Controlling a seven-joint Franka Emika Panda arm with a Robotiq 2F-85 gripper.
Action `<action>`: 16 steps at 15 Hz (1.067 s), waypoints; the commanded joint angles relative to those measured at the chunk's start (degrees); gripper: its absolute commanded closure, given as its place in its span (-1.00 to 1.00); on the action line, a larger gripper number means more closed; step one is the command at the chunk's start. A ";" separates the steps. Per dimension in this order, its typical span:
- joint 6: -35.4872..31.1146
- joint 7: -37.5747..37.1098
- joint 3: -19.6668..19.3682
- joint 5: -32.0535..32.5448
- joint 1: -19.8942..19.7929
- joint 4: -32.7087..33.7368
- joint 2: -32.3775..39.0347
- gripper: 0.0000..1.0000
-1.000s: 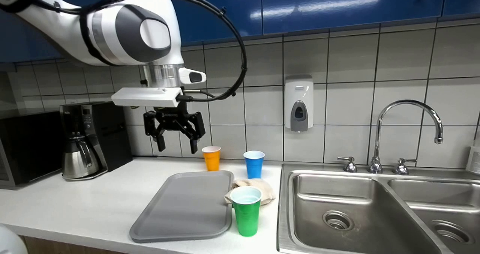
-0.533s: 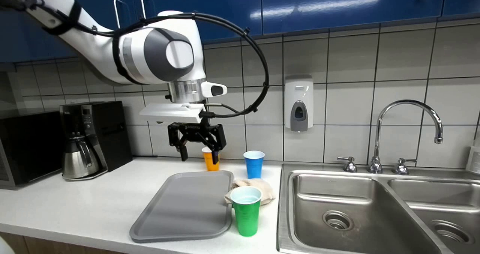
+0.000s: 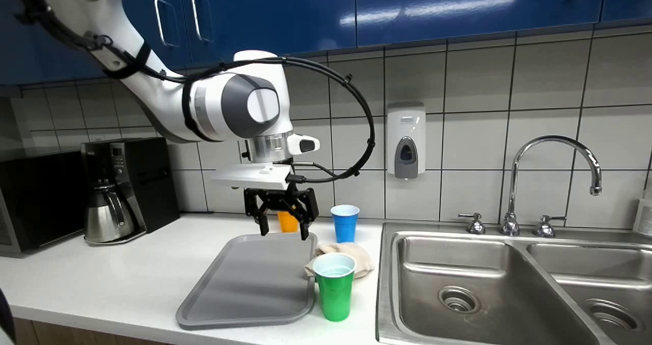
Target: Put the cups on the tray
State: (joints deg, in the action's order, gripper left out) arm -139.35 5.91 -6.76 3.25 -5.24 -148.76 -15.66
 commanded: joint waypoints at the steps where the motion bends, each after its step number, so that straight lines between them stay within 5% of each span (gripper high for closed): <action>1: -1.33 -2.97 0.66 3.25 -1.65 2.89 4.29 -1.00; 16: -6.61 -5.30 -0.61 5.19 -2.51 6.69 14.38 -1.00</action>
State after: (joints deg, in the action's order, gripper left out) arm -145.16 2.31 -7.44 7.19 -7.37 -144.19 -3.78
